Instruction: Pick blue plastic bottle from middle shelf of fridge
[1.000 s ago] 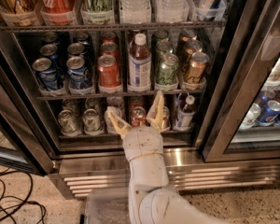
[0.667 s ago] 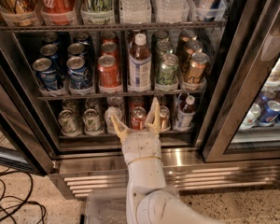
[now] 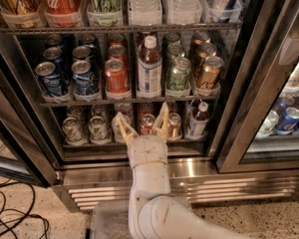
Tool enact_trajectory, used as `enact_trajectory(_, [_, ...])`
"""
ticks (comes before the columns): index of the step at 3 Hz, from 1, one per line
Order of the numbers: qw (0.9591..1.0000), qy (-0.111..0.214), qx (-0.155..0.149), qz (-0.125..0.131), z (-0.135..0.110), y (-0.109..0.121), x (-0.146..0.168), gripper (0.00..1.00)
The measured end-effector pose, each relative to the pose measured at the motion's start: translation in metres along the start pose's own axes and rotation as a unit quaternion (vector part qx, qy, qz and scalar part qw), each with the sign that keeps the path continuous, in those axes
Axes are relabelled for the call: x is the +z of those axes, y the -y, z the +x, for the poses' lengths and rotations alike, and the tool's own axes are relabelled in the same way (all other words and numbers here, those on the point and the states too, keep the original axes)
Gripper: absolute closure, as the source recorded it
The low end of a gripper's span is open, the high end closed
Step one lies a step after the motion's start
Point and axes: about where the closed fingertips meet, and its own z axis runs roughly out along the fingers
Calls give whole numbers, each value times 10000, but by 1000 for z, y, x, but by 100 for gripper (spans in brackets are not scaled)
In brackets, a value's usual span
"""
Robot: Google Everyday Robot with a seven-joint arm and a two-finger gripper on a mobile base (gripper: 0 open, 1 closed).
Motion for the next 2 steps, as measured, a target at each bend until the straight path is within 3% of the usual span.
enact_trajectory(2, [9985,413,98,343,-34,19,36,21])
